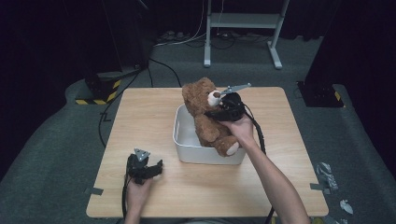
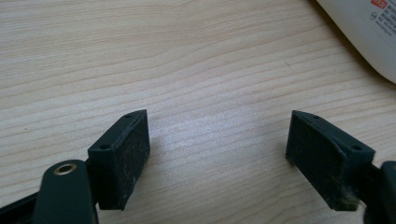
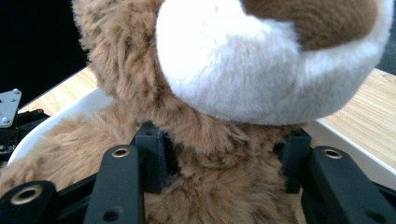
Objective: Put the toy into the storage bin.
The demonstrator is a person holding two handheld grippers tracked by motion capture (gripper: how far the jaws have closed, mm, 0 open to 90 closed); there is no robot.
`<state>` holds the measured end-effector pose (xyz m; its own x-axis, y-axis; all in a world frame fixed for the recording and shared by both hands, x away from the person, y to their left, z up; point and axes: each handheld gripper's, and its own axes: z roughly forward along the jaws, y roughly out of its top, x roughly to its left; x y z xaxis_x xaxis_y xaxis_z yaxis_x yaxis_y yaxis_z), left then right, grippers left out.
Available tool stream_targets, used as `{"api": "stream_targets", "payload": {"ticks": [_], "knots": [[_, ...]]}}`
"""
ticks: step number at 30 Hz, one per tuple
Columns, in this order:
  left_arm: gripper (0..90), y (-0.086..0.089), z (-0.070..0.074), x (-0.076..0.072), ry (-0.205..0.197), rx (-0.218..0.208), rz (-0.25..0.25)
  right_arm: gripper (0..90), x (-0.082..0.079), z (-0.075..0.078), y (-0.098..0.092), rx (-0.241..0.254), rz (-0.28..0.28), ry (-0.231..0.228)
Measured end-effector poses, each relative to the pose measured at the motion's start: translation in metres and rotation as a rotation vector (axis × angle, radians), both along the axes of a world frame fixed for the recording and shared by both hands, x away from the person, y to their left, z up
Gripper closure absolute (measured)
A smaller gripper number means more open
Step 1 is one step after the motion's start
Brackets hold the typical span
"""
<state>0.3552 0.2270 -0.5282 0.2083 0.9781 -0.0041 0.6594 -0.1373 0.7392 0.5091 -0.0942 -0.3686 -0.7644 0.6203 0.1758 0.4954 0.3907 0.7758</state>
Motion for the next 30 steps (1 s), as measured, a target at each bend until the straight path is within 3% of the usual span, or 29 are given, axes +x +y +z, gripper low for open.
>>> {"api": "stream_targets", "payload": {"ticks": [5,20,24,30], "knots": [[21.5,0.000,0.000,0.000,0.000,0.000,0.000,41.5,0.001,0.001,-0.004,0.016,0.000,0.023],[21.5,0.000,0.000,0.000,0.000,0.000,0.000,35.5,-0.005,0.012,-0.017,0.062,-0.003,-0.015],[21.5,0.000,0.000,0.000,0.000,0.000,0.000,37.0,-0.010,0.018,-0.018,0.080,-0.006,-0.056],[21.5,0.000,0.000,0.000,0.000,0.000,0.000,37.0,-0.012,0.016,-0.024,0.090,-0.017,-0.054]]}}
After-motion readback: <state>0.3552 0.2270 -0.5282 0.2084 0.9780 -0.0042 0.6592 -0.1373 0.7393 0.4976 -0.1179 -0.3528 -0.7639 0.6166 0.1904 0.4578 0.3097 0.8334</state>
